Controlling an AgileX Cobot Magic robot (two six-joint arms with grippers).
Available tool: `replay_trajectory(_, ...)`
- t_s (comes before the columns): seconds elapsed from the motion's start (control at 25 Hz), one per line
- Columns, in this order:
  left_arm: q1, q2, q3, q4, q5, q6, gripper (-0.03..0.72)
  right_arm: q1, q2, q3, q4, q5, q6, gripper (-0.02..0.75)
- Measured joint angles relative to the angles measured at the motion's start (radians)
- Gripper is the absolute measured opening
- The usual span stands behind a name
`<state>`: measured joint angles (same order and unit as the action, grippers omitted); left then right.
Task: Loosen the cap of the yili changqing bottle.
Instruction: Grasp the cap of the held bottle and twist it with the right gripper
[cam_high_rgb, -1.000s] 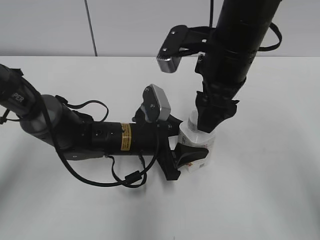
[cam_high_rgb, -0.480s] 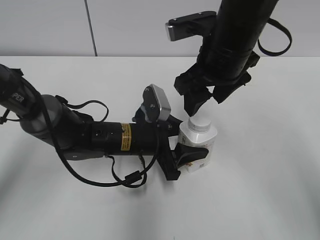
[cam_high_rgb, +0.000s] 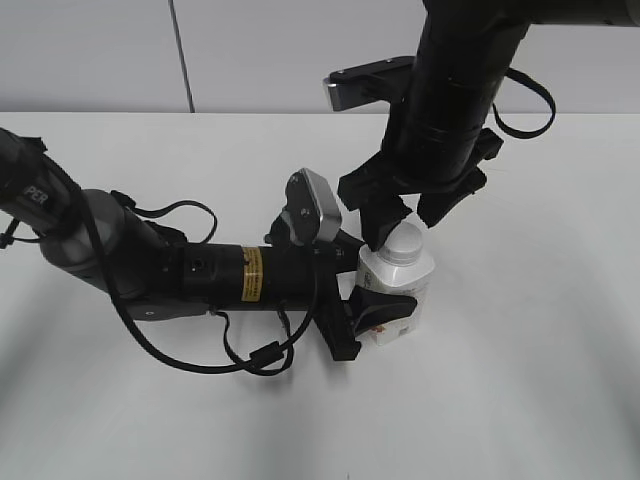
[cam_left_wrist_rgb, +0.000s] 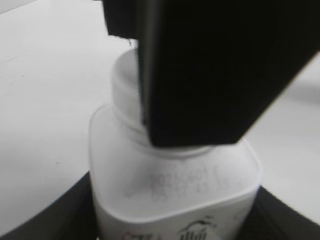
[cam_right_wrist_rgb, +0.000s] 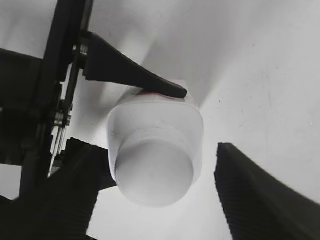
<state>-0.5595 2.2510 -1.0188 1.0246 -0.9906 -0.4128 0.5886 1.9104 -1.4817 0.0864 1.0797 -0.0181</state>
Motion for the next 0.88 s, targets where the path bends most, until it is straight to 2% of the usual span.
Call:
replay_trajectory(0.2, 0.000, 0.000, 0.000, 0.000, 0.000, 0.000, 0.436, 0.000, 0.004, 0.000, 0.000, -0.002, 0.010, 0.486)
replay_trajectory(0.48, 0.000, 0.000, 0.000, 0.000, 0.000, 0.000, 0.436, 0.000, 0.024, 0.001, 0.000, -0.002, 0.018, 0.453)
replay_trajectory(0.6, 0.000, 0.000, 0.000, 0.000, 0.000, 0.000, 0.436, 0.000, 0.025, 0.001, 0.001, -0.001, 0.018, 0.394)
replay_trajectory(0.76, 0.000, 0.000, 0.000, 0.000, 0.000, 0.000, 0.436, 0.000, 0.025, 0.001, -0.002, -0.001, -0.008, 0.393)
replay_trajectory(0.88, 0.000, 0.000, 0.000, -0.001, 0.000, 0.000, 0.436, 0.000, 0.025, 0.001, -0.007, 0.000, -0.143, 0.393)
